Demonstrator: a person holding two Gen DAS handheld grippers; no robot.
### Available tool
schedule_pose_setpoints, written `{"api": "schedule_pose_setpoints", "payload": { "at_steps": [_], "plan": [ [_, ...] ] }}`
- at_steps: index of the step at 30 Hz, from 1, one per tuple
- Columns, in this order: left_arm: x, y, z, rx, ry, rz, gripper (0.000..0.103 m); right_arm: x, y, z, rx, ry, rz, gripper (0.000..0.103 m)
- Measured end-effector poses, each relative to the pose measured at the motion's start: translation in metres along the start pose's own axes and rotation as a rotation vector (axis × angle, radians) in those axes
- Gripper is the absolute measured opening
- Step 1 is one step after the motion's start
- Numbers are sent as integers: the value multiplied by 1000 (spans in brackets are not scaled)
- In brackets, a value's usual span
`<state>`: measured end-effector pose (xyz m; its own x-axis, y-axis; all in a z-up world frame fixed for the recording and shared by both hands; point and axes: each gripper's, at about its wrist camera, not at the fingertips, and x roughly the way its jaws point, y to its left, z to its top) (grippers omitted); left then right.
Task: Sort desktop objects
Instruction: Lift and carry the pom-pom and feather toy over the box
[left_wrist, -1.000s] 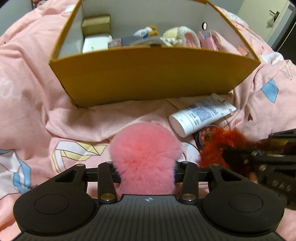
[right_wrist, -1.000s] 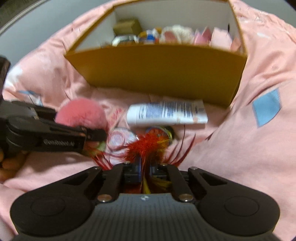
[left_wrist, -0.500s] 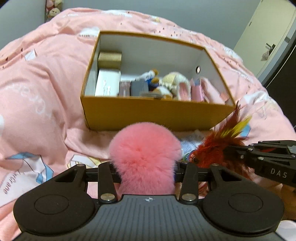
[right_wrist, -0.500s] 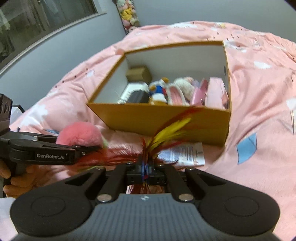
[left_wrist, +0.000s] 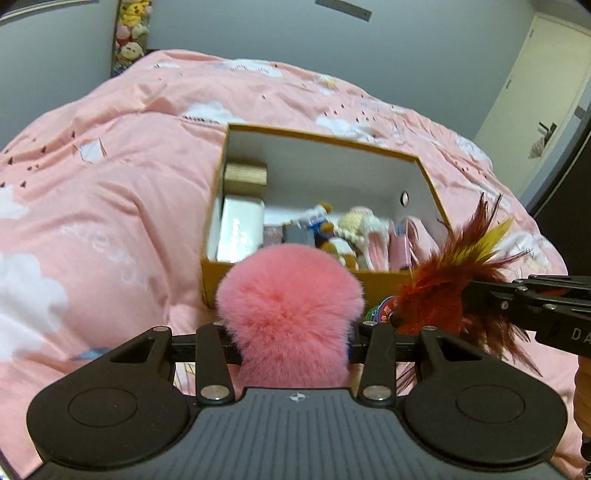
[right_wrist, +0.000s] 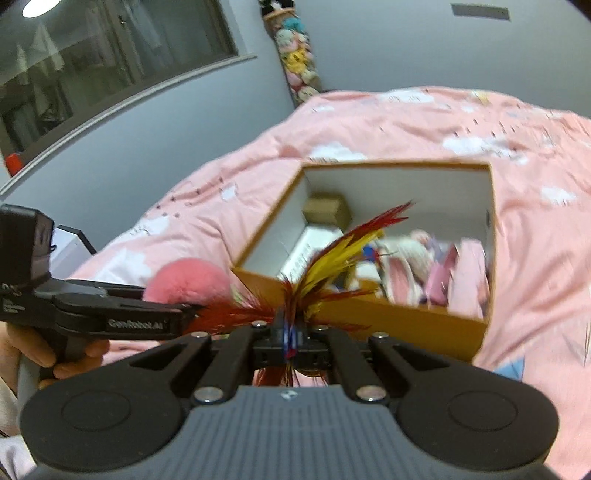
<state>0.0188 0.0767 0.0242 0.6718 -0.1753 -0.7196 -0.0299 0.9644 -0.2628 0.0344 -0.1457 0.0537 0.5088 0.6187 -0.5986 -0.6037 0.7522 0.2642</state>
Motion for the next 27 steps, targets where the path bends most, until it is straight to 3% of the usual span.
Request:
{"api": "schedule_pose_setpoints", "payload": {
  "at_steps": [14,19,27],
  "plan": [
    [-21,29,49,-68,-130,85,48,28,20,75,-88,-84,58,1],
    [-22,41,65,-81,-147,127,48,61,23,87,-84,-67,77,1],
    [-4,50,77,-90,-128,161,48,131,9,83,-12,35,100,1]
  ]
}}
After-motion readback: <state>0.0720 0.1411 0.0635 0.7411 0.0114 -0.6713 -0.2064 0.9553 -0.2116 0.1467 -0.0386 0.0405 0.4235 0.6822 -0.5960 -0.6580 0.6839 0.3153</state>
